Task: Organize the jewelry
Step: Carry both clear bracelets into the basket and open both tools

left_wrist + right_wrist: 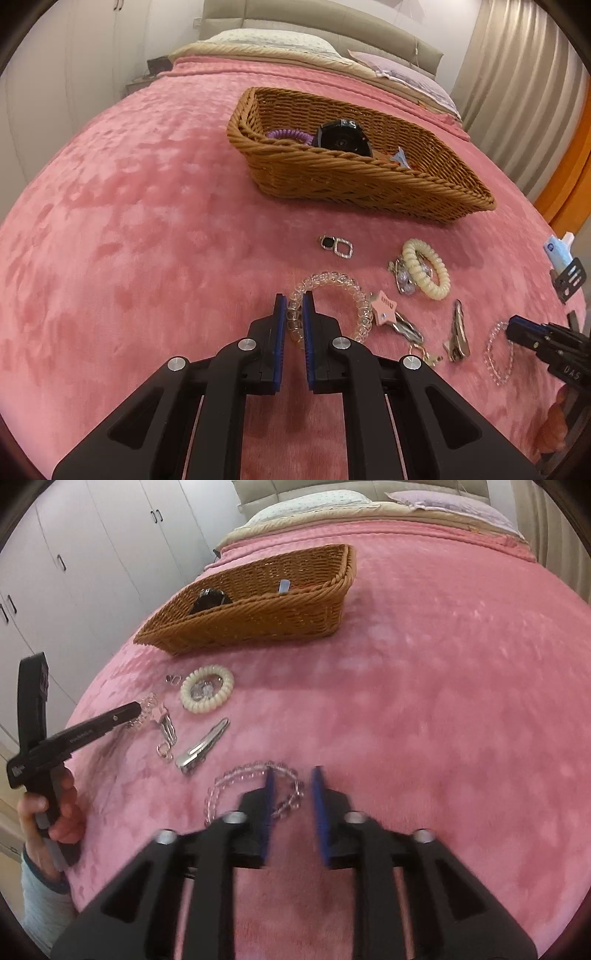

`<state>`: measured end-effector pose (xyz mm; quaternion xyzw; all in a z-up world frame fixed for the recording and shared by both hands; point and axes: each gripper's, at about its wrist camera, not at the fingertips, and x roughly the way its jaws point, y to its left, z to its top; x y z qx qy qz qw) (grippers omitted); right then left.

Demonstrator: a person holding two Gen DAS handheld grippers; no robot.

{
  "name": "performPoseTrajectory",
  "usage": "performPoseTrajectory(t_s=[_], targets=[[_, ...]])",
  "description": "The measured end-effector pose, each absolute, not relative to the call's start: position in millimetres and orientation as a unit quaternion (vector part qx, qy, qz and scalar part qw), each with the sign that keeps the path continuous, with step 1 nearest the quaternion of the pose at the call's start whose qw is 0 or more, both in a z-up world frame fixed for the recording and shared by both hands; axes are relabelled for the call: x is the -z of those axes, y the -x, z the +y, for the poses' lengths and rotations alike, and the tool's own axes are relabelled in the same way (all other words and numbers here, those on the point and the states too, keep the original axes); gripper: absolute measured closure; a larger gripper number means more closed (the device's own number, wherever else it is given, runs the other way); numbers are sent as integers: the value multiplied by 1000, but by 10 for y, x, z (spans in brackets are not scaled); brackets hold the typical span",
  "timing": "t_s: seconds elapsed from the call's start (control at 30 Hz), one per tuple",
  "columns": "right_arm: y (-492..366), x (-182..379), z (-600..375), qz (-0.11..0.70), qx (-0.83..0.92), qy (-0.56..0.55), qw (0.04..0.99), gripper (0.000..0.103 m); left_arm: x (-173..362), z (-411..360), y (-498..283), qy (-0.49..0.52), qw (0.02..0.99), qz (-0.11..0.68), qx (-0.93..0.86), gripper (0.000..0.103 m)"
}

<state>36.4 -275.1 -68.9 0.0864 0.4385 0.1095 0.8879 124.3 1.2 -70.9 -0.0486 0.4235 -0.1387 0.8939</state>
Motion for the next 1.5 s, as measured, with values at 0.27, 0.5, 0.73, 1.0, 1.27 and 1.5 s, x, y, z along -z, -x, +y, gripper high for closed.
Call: performPoseTrajectory(t_s=[0.27, 0.5, 0.73, 1.0, 1.27, 1.5], targets=[[-263, 748, -2491, 430, -72, -22, 900, 65, 701, 39, -1086, 24, 879, 449, 156, 92], [-208, 739, -2319, 412, -64, 32, 908, 90, 711, -66, -1051, -21, 888, 438, 136, 83], [-91, 646, -2092, 375, -66, 88, 920, 97, 716, -304, -928, -103, 897, 412, 122, 95], [-2, 364, -1985, 339, -79, 88, 933, 97, 444, -225, -804, -63, 915, 365, 163, 96], [-95, -237, -1973, 284, -94, 72, 951, 97, 5, -160, -815, -25, 932, 315, 175, 96], [-606, -755, -2011, 233, -82, 51, 968, 97, -404, -217, -1310, -7, 945, 283, 162, 96]])
